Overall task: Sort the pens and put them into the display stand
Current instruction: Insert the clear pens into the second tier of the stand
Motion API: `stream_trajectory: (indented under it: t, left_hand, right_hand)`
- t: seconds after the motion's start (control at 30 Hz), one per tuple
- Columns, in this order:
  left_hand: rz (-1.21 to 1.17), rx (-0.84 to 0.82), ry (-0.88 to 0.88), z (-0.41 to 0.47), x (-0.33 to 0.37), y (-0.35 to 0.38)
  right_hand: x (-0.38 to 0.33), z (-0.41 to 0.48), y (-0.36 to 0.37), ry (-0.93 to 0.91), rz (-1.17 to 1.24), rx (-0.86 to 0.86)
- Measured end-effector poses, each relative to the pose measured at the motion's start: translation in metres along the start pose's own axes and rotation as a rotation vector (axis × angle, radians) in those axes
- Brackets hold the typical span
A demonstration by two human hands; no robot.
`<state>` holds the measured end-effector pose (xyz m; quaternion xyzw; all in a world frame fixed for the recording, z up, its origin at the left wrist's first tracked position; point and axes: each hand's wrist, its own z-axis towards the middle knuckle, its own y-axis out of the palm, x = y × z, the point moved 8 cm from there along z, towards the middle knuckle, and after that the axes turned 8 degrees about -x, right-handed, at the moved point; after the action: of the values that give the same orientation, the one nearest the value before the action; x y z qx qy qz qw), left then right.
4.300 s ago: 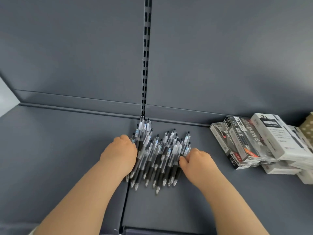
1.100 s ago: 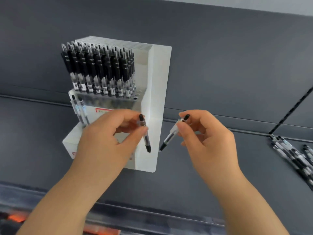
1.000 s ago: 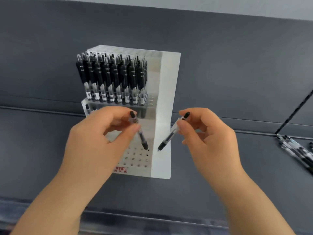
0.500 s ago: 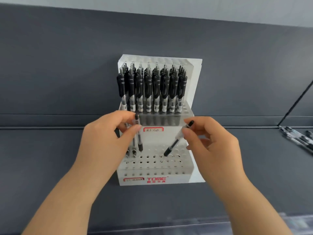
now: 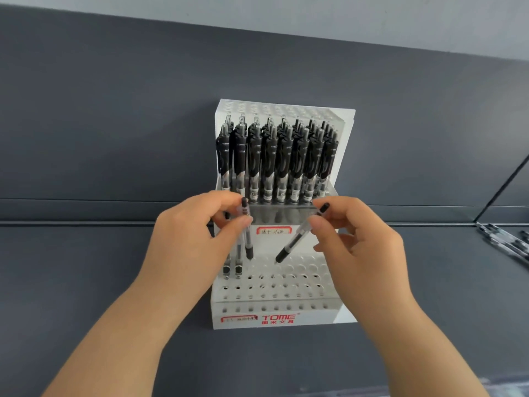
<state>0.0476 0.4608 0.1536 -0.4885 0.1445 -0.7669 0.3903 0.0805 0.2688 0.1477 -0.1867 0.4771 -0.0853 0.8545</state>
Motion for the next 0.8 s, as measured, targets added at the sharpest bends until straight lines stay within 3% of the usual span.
stream_trajectory:
  t: [0.3,0.8]
  left_hand:
    - [0.210,-0.070,0.113,0.007,-0.007,0.017]
    - [0.224,-0.068,0.156,0.012,-0.006,0.018]
  right_hand:
    - [-0.001,0.012,0.017,-0.017,-0.048,-0.033]
    - [0.008,0.027,0.043,-0.125,-0.257,-0.074]
